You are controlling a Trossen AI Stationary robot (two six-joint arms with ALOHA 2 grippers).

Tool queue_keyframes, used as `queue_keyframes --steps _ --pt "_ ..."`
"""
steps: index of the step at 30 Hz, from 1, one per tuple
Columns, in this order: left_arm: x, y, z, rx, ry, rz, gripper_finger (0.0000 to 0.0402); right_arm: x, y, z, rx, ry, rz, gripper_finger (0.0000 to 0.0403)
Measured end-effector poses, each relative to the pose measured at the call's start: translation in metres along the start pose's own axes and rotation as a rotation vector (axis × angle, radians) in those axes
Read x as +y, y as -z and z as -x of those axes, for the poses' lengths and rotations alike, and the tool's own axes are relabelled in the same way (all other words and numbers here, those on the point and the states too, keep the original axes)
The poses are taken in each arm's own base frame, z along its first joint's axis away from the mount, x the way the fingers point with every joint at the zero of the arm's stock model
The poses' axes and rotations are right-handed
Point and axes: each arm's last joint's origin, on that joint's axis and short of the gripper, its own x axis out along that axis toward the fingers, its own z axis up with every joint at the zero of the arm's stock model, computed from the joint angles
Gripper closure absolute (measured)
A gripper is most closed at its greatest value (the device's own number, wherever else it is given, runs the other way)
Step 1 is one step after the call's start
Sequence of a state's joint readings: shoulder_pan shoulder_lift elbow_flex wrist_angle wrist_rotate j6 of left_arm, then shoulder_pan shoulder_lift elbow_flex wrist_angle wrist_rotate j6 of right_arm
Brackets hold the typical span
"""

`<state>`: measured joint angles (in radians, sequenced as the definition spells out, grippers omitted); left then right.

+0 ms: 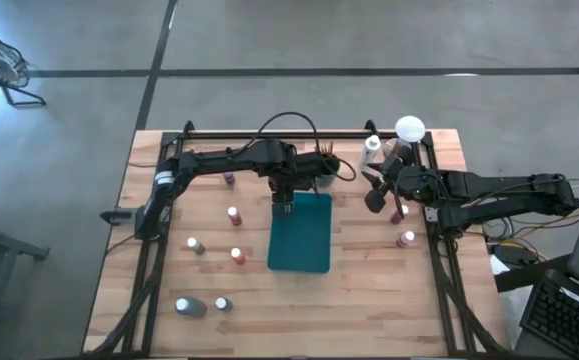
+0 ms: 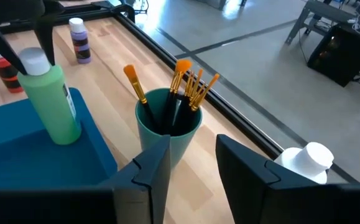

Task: Pick & Place Paint Supplies
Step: Put the large green paint bottle into the blue bin

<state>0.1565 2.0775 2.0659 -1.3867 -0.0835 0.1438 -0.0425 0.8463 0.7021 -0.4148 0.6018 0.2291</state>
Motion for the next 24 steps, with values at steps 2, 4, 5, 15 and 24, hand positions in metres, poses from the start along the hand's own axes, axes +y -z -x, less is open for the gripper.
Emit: queue_keyframes --steps 2,4,5,15,24 --pt "0.002 0.000 0.001 -0.012 0.003 0.008 0.0280 0.000 0.000 0.000 -0.001 0.000 -0.001 0.0273" --pt "0.004 0.000 0.004 -0.026 0.005 0.016 0.0280 0.000 0.000 0.000 -0.001 0.000 0.000 0.0270" --pt "0.005 0.001 0.005 -0.030 0.004 0.018 0.0280 0.000 0.000 0.000 -0.001 0.000 -0.001 0.0269" --pt "0.015 0.004 0.007 -0.037 -0.002 0.047 0.0150 0.000 0.000 0.000 0.000 -0.001 0.000 0.0290" --pt "0.017 0.009 0.010 -0.011 -0.007 0.051 0.0137 0.000 0.000 0.000 0.000 -0.002 0.000 0.0314"
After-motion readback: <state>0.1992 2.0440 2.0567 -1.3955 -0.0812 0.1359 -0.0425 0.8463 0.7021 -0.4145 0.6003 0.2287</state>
